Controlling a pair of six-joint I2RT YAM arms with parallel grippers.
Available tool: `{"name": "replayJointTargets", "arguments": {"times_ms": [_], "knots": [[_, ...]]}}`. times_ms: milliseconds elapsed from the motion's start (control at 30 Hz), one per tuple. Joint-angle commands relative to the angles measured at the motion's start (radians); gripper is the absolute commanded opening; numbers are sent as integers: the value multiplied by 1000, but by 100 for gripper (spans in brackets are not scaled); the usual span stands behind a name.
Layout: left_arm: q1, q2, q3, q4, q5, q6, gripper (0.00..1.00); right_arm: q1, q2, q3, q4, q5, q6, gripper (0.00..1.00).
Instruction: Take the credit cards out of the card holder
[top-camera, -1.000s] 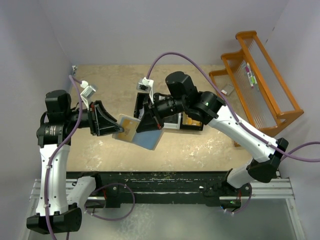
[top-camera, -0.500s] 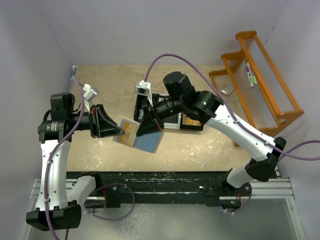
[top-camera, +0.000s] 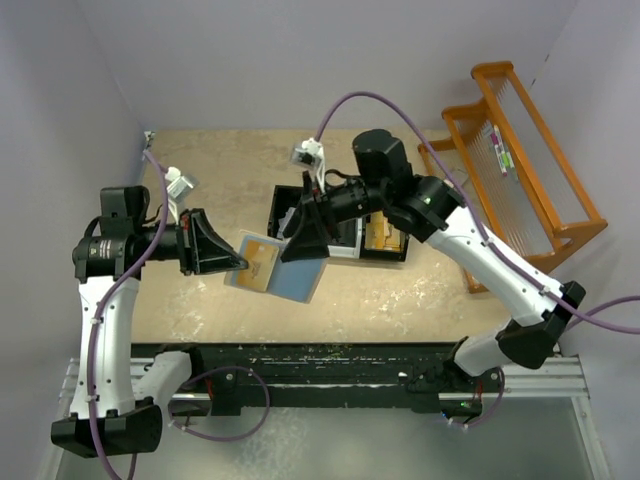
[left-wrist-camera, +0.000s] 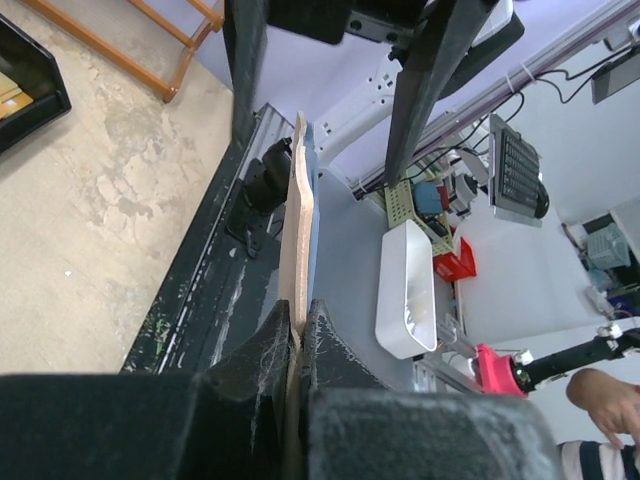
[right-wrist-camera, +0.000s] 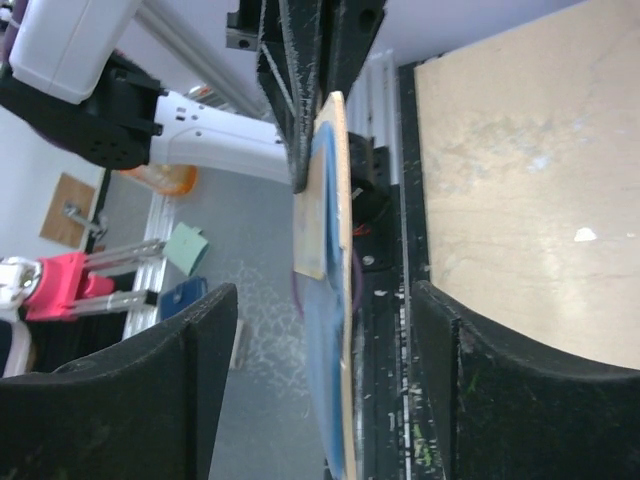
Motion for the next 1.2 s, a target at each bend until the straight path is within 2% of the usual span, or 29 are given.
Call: {"name": "replayJointTargets", "arguments": {"times_ms": [0,167,233,300,367,433,533,600,700,833,1067,1167], "knots": [[-1,36,42,65,18,-81,0,-88,-78,-37,133,-21,99,75],[0,25,34,233,-111,-226,0,-166,-173,-98,215,206,255,77],[0,-2,26,325,-165,-269,0,-166,-193,-112,233,229,304,76],[0,-30,-14,499,-196,-403,0,-165,-204,-114,244,276,318,74],[0,-35,-32,605,-217,-482,0,-164,-225,-150,288,250,349,71],[0,-25,-32,651,-242,-519,0,-154,-261,-242,424,225,437,68],[0,-17,-56,708,-253,-563,0,-114,-307,-414,680,269,599,60],[0,-28,-103,799,-247,-642,0,-84,-300,-488,786,280,661,58],[0,-46,-153,915,-244,-744,0,-41,-270,-492,812,291,658,57],[0,-47,-161,938,-242,-762,0,14,-233,-494,877,302,671,56],[0,-50,-195,1057,-198,-901,0,21,-180,-492,871,313,677,50],[0,-70,-201,1105,-205,-948,0,21,-187,-491,810,312,665,49]]}}
